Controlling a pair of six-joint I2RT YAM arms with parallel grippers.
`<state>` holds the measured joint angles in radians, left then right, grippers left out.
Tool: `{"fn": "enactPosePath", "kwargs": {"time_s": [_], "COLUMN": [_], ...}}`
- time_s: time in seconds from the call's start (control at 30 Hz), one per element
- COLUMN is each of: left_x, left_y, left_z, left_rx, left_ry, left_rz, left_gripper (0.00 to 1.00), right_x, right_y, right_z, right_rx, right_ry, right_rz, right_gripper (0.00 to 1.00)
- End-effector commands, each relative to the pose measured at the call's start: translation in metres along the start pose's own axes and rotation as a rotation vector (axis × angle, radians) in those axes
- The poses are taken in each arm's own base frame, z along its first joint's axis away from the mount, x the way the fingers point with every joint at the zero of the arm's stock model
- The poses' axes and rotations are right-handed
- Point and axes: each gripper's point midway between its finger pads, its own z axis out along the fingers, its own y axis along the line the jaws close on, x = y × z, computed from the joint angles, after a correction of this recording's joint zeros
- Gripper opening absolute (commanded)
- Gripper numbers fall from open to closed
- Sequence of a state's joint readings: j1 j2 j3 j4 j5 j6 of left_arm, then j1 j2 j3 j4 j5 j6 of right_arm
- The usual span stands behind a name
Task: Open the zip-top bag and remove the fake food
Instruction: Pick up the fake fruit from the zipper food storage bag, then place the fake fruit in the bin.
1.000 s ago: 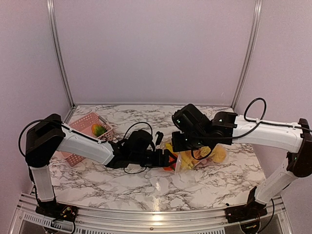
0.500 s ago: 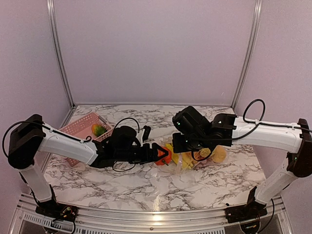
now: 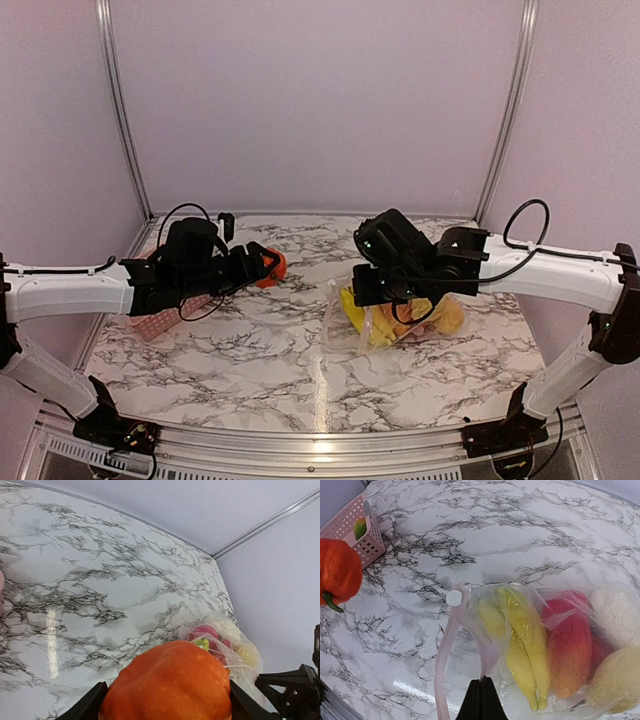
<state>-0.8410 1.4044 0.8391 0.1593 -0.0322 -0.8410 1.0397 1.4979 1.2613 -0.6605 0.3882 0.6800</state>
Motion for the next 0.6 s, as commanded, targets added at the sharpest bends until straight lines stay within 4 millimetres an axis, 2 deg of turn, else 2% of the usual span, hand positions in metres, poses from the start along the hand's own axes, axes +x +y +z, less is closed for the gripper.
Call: {"fn": "enactPosePath", "kwargs": {"time_s": [0.0, 0.1, 0.27, 0.43, 0.57], "left_x": [-0.038, -0.064, -0.089, -0.095, -0.1], "left_y": [0.068, 0.093, 0.134, 0.173, 0.195], "left_z": [-0.034, -0.054, -0.072, -0.082, -0.085], "left_rx": [-0.304, -0.384, -0.487, -0.545, -0.562], "left_ry": [-0.112, -0.185, -0.249, -0.267, -0.276], "left_rz": [0.004, -0.028, -0.094, -0.165, -0.217], "left_gripper": [0.59, 0.61, 0.61, 0.61, 0.61], "right_x": [-0.028, -0.03, -0.035, -0.037, -0.037], "right_y": [0.008, 0.007, 0.005, 0.002, -0.001], "right_z": [-0.024, -0.029, -0.037, -0.043, -0.048], "right_rx": [-0.041, -0.049, -0.055, -0.056, -0.06], "right_ry": [-0.084, -0.095, -0.114, -0.125, -0.134], "right_rz": [0.015, 0.016, 0.017, 0.02, 0.027], "right_gripper": [0.0, 0.0, 0.0, 0.0, 0.0]}}
